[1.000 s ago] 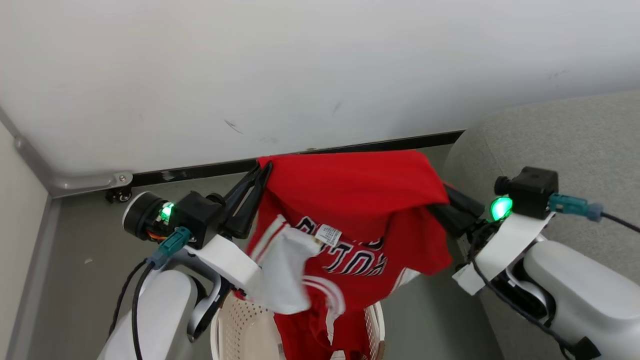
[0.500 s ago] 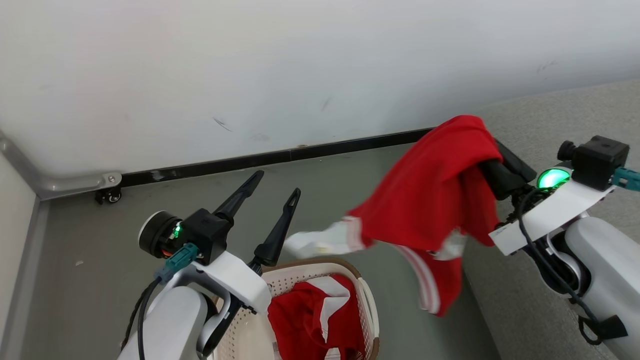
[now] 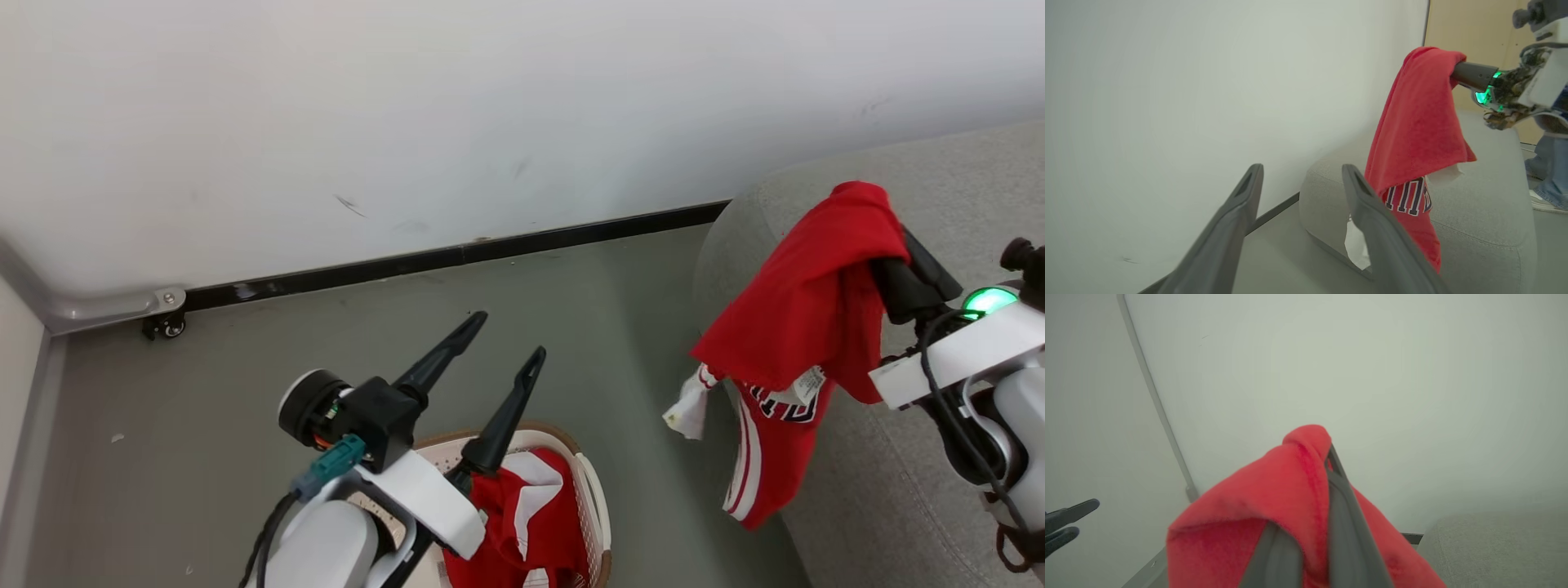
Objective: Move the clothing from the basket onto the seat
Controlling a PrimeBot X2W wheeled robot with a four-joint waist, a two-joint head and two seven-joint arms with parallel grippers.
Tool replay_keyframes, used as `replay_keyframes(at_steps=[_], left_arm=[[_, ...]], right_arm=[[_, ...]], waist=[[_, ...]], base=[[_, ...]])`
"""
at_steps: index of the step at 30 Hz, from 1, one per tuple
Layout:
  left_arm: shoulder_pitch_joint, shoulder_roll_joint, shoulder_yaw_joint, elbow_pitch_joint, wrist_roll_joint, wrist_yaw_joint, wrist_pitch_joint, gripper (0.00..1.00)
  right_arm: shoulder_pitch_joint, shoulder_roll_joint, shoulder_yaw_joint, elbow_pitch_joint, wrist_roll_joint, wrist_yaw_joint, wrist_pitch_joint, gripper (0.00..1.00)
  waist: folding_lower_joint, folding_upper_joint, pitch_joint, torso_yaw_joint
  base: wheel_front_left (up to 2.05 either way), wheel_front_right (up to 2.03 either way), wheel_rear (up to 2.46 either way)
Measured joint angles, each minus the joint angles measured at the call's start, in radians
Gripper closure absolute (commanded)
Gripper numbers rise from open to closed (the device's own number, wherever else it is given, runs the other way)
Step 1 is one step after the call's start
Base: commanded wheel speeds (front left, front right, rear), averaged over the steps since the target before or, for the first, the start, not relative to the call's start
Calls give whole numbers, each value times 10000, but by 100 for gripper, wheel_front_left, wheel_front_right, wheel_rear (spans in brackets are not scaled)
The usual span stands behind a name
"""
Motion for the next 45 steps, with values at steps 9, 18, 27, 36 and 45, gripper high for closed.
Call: replay_keyframes(at_steps=[9, 18, 27, 36, 45], left_arm=[[175, -56, -748, -351, -268, -10, -33, 0], [180, -8, -1785, -742, -656, -10, -75, 0], [161, 36, -2587, -1131, -1057, -12, -75, 0], [127, 224, -2683, -1170, -1141, -12, -77, 0], [122, 351, -2660, -1317, -1145, -12, -77, 0]], right_arm=[[729, -31, -1185, 38, -349, -2, 0, 100], [1398, -13, -1816, -105, -612, -2, -2, 100], [2024, 50, -2286, -458, -899, -2, -2, 100], [2272, 178, -2476, -775, -1133, -2, -2, 100], [2291, 242, -2531, -750, -1208, -2, -2, 100]], waist=[[0, 0, -42, -321], [0, 0, -62, -701], [0, 0, -22, -1254], [0, 0, 69, -1723], [0, 0, 321, -1999]], base=[[0, 0, 0], [0, 0, 0], [0, 0, 0], [0, 0, 0], [0, 0, 0]])
